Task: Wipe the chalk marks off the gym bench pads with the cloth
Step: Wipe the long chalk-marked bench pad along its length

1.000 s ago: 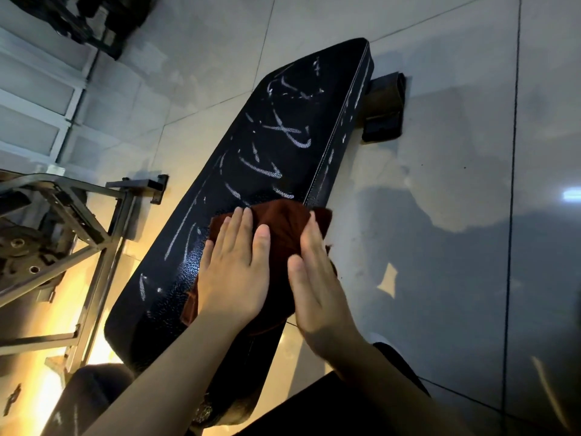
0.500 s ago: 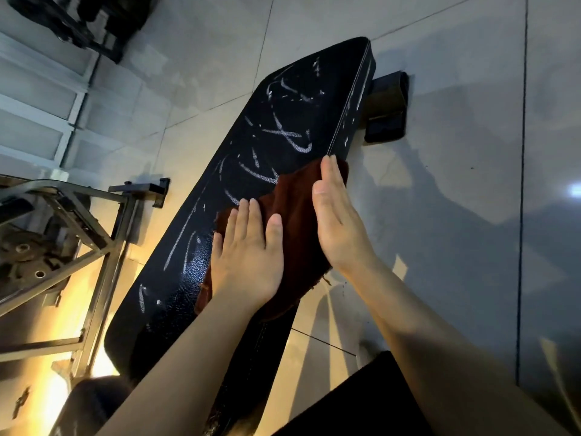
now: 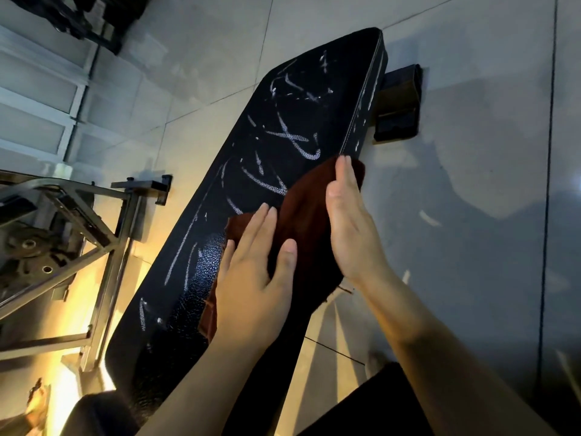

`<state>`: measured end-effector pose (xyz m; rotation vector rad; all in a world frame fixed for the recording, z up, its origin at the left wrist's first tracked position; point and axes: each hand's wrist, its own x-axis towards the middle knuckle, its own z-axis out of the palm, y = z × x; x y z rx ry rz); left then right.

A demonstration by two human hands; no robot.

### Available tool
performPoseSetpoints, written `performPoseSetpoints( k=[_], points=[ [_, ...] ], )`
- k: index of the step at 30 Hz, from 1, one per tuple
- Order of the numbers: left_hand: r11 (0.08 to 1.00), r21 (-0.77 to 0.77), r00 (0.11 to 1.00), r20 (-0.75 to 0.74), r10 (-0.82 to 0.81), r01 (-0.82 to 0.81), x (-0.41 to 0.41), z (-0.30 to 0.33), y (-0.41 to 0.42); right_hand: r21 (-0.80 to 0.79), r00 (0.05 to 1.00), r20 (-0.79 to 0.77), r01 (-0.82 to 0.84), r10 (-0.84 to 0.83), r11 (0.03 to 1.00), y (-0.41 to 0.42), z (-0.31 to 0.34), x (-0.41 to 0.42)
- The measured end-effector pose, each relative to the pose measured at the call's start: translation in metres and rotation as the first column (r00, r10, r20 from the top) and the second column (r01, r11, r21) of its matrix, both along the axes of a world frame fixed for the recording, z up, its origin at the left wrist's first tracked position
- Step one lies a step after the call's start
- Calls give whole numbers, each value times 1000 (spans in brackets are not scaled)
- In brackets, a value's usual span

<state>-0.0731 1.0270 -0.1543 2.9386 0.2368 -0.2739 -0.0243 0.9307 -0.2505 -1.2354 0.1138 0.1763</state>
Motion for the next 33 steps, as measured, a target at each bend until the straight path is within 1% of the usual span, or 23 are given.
performPoseSetpoints(
  k=[2, 5, 8, 10, 13, 15, 17, 20, 23, 27, 28, 29, 31, 33],
  points=[
    [999, 49, 1000, -25, -18, 19, 0, -1, -2, 56, 1000, -6, -11, 12, 998, 8, 1, -23],
    [990, 133, 996, -79, -35, 46, 3, -4, -3, 66, 1000, -11, -10, 11, 998, 24, 4, -65],
    [987, 154, 995, -92, -33, 47, 4, -3, -5, 104, 999, -39, -22, 27, 994, 21, 2, -55],
    [988, 150, 995, -93, -28, 41, 4, -3, -5, 66, 998, -49, -22, 25, 998, 11, -4, -26],
    [989, 145, 997, -79, -20, 31, 4, -5, -4, -57, 999, -34, -16, 14, 998, -1, -8, 3],
    [987, 155, 997, -78, -23, 35, 4, -6, -4, -76, 1000, -6, -21, 20, 997, 3, -9, -10],
    [987, 160, 996, -85, -22, 36, 4, -5, -3, -17, 1000, -3, -26, 26, 1000, 13, -4, -43],
    [986, 159, 995, -93, -25, 40, 5, -5, -5, 20, 1000, 19, -17, 16, 1000, 26, 1, -83],
    [986, 166, 996, -93, -16, 32, 5, -6, -4, 28, 999, 33, -21, 20, 999, 22, 0, -68],
    [985, 172, 996, -93, -15, 31, 6, -6, -3, -82, 999, 16, -31, 32, 996, 9, -4, -18],
    [984, 172, 995, -94, -16, 32, 5, -6, -3, -82, 1000, 15, -22, 23, 996, 10, -4, -14],
    [985, 171, 995, -94, -18, 34, 5, -6, -4, -45, 1000, 20, 6, -5, 999, 12, -3, -16],
    [985, 168, 996, -90, -18, 34, 4, -5, -5, 69, 993, 25, 114, -116, 991, 18, -3, -27],
    [987, 159, 996, -90, -17, 31, 4, -5, -5, 89, 967, 24, 249, -252, 964, 25, -9, -40]
  ],
)
